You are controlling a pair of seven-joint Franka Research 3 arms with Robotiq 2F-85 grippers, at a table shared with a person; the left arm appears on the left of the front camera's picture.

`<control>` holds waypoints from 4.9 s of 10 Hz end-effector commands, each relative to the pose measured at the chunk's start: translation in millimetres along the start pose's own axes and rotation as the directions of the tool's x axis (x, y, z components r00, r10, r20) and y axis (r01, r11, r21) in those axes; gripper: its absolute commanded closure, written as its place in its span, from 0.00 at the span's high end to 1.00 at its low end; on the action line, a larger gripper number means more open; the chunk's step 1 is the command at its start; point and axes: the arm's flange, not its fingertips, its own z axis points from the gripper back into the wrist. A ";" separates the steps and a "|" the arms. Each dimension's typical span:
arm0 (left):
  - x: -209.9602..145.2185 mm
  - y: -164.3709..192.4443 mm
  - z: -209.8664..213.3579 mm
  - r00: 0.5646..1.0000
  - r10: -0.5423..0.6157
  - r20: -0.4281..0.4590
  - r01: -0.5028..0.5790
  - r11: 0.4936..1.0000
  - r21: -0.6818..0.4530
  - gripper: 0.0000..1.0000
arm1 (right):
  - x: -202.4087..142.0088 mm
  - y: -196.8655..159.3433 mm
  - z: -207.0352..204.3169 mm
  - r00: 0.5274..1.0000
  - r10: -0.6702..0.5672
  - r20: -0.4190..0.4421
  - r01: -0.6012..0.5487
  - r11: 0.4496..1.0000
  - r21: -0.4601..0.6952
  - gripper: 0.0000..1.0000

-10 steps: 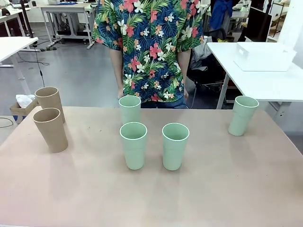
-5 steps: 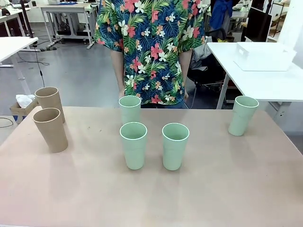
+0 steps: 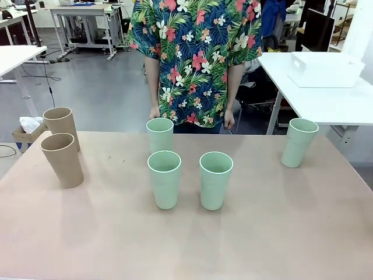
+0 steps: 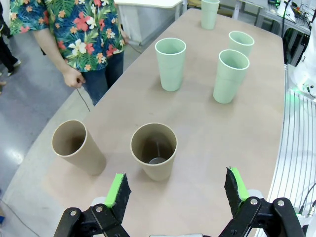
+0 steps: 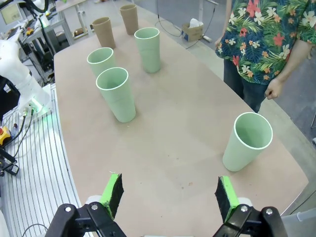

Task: Stack the cups and store them in the basket.
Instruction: Pick up two Reusable plastic cups , one in each hand.

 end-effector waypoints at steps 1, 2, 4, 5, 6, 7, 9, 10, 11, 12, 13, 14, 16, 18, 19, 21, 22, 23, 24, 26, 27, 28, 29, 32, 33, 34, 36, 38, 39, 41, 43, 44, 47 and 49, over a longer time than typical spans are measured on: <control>0.0 0.0 0.0 1.000 0.000 0.000 0.000 1.000 0.000 1.00 | 0.0 0.0 0.0 1.000 0.000 0.000 0.000 1.000 0.000 1.00; 6.4 33.9 -6.1 1.000 0.018 -0.004 -0.018 0.998 0.053 1.00 | 8.9 -31.0 -2.1 0.999 -0.026 0.037 0.025 1.000 0.011 1.00; 4.8 87.9 -23.1 1.000 0.016 0.011 -0.017 0.999 0.045 1.00 | 17.5 -90.5 -20.6 0.992 -0.030 0.119 0.022 0.997 0.069 1.00; 1.8 110.5 -31.6 1.000 0.006 0.020 -0.006 1.000 0.013 1.00 | 18.0 -119.3 -30.3 0.987 -0.025 0.157 0.011 0.996 0.093 1.00; -10.9 133.4 -42.5 0.998 -0.014 0.054 0.015 1.000 -0.015 1.00 | 11.2 -148.2 -41.9 0.978 0.000 0.207 -0.025 0.993 0.117 1.00; -30.1 155.1 -51.8 0.993 -0.047 0.107 0.048 0.999 -0.009 1.00 | -0.7 -172.0 -55.9 0.971 0.028 0.236 -0.056 0.992 0.113 1.00; -65.7 191.5 -58.7 0.959 -0.168 0.226 0.164 0.986 0.037 1.00 | -26.2 -208.5 -74.5 0.953 0.085 0.289 -0.136 0.977 0.161 1.00; -81.0 203.2 -63.6 0.951 -0.152 0.271 0.150 0.988 0.029 1.00 | -43.7 -226.0 -79.1 0.949 0.086 0.304 -0.146 0.973 0.180 1.00; -96.2 209.4 -68.0 0.947 -0.124 0.297 0.127 0.992 0.009 1.00 | -60.5 -233.7 -86.1 0.952 0.077 0.297 -0.135 0.974 0.181 1.00; -109.3 219.0 -74.3 0.950 -0.100 0.294 0.110 0.994 -0.017 1.00 | -75.1 -240.1 -94.6 0.954 0.048 0.295 -0.116 0.969 0.217 1.00; -117.7 225.7 -77.2 0.948 -0.067 0.310 0.095 0.993 -0.076 1.00 | -85.0 -240.8 -102.4 0.954 0.033 0.297 -0.102 0.970 0.221 1.00; -120.2 231.2 -80.2 0.947 -0.054 0.317 0.098 0.987 -0.125 1.00 | -88.4 -243.6 -106.5 0.957 0.022 0.289 -0.087 0.973 0.214 1.00; -122.7 212.8 -78.7 0.951 -0.093 0.295 0.103 0.995 -0.019 1.00 | -90.2 -236.6 -101.9 0.958 0.022 0.284 -0.085 0.974 0.212 1.00; -122.7 212.8 -78.7 0.951 -0.093 0.295 0.103 0.995 -0.019 1.00 | -90.2 -236.6 -101.9 0.958 0.022 0.284 -0.085 0.974 0.212 1.00; -127.8 222.2 -80.0 0.950 -0.087 0.301 0.104 0.994 -0.041 1.00 | -96.9 -240.9 -104.5 0.959 0.012 0.285 -0.077 0.973 0.217 1.00; -138.5 265.1 -103.8 0.908 -0.057 0.414 0.089 0.994 -0.058 1.00 | -122.0 -269.7 -133.5 0.926 -0.007 0.378 -0.128 0.935 0.330 1.00; -148.8 266.5 -106.5 0.905 -0.069 0.420 0.106 0.992 -0.066 1.00 | -135.8 -272.4 -143.4 0.911 -0.003 0.412 -0.152 0.927 0.342 1.00; -159.4 270.2 -112.9 0.893 -0.057 0.447 0.113 0.989 -0.099 1.00 | -149.4 -273.3 -153.6 0.899 -0.003 0.438 -0.170 0.919 0.355 1.00; -170.5 277.0 -122.6 0.883 -0.046 0.467 0.111 0.988 -0.112 1.00 | -158.8 -274.6 -163.4 0.886 0.009 0.464 -0.199 0.910 0.362 1.00; -185.5 283.3 -137.8 0.868 -0.017 0.496 0.095 0.987 -0.132 1.00 | -168.0 -270.8 -184.7 0.864 0.022 0.502 -0.219 0.916 0.336 1.00; -188.3 282.9 -143.1 0.865 -0.007 0.502 0.085 0.987 -0.133 1.00 | -169.6 -269.7 -195.1 0.858 0.012 0.514 -0.210 0.921 0.329 1.00; -189.9 281.6 -147.0 0.865 -0.005 0.502 0.086 0.987 -0.138 1.00 | -170.7 -270.0 -203.4 0.853 0.000 0.522 -0.203 0.921 0.333 1.00; -190.2 282.0 -152.3 0.861 -0.012 0.508 0.092 0.987 -0.133 1.00 | -170.9 -270.8 -209.8 0.847 -0.015 0.531 -0.191 0.924 0.330 1.00; -192.6 288.7 -174.1 0.869 -0.030 0.494 0.102 0.988 -0.119 1.00 | -167.7 -273.5 -221.7 0.844 -0.009 0.537 -0.189 0.931 0.313 1.00; -193.4 291.0 -178.5 0.874 -0.025 0.486 0.093 0.989 -0.117 1.00 | -167.1 -273.4 -225.1 0.841 -0.014 0.540 -0.187 0.930 0.315 1.00; -194.7 292.3 -182.0 0.875 -0.018 0.484 0.088 0.989 -0.122 1.00 | -167.5 -270.7 -227.4 0.841 -0.019 0.541 -0.188 0.927 0.325 1.00; -193.7 293.6 -191.1 0.877 -0.002 0.481 0.081 0.986 -0.143 1.00 | -167.0 -266.4 -233.0 0.850 -0.027 0.525 -0.180 0.923 0.339 1.00; -194.2 293.2 -198.0 0.877 0.000 0.481 0.081 0.986 -0.147 1.00 | -166.9 -262.8 -235.4 0.855 -0.033 0.518 -0.173 0.923 0.344 1.00; -194.4 291.2 -201.9 0.883 0.004 0.469 0.085 0.982 -0.168 1.00 | -166.8 -261.4 -235.8 0.857 -0.040 0.513 -0.165 0.923 0.348 1.00; -194.6 287.6 -204.3 0.888 0.007 0.460 0.098 0.974 -0.205 1.00 | -166.9 -259.5 -232.9 0.855 -0.049 0.516 -0.158 0.923 0.350 1.00; -196.1 284.5 -205.8 0.891 0.012 0.455 0.109 0.965 -0.239 1.00 | -166.9 -256.8 -235.1 0.857 -0.050 0.514 -0.158 0.922 0.352 1.00; -196.8 282.0 -206.2 0.886 0.019 0.463 0.113 0.960 -0.256 1.00 | -167.0 -255.2 -236.4 0.854 -0.048 0.519 -0.158 0.925 0.345 1.00; -198.1 272.1 -217.0 0.888 0.023 0.459 0.122 0.951 -0.284 1.00 | -164.7 -251.3 -242.2 0.849 -0.047 0.527 -0.153 0.932 0.330 1.00; -196.1 266.8 -222.7 0.878 0.021 0.477 0.128 0.952 -0.277 1.00 | -164.5 -249.3 -240.4 0.849 -0.053 0.526 -0.145 0.933 0.328 1.00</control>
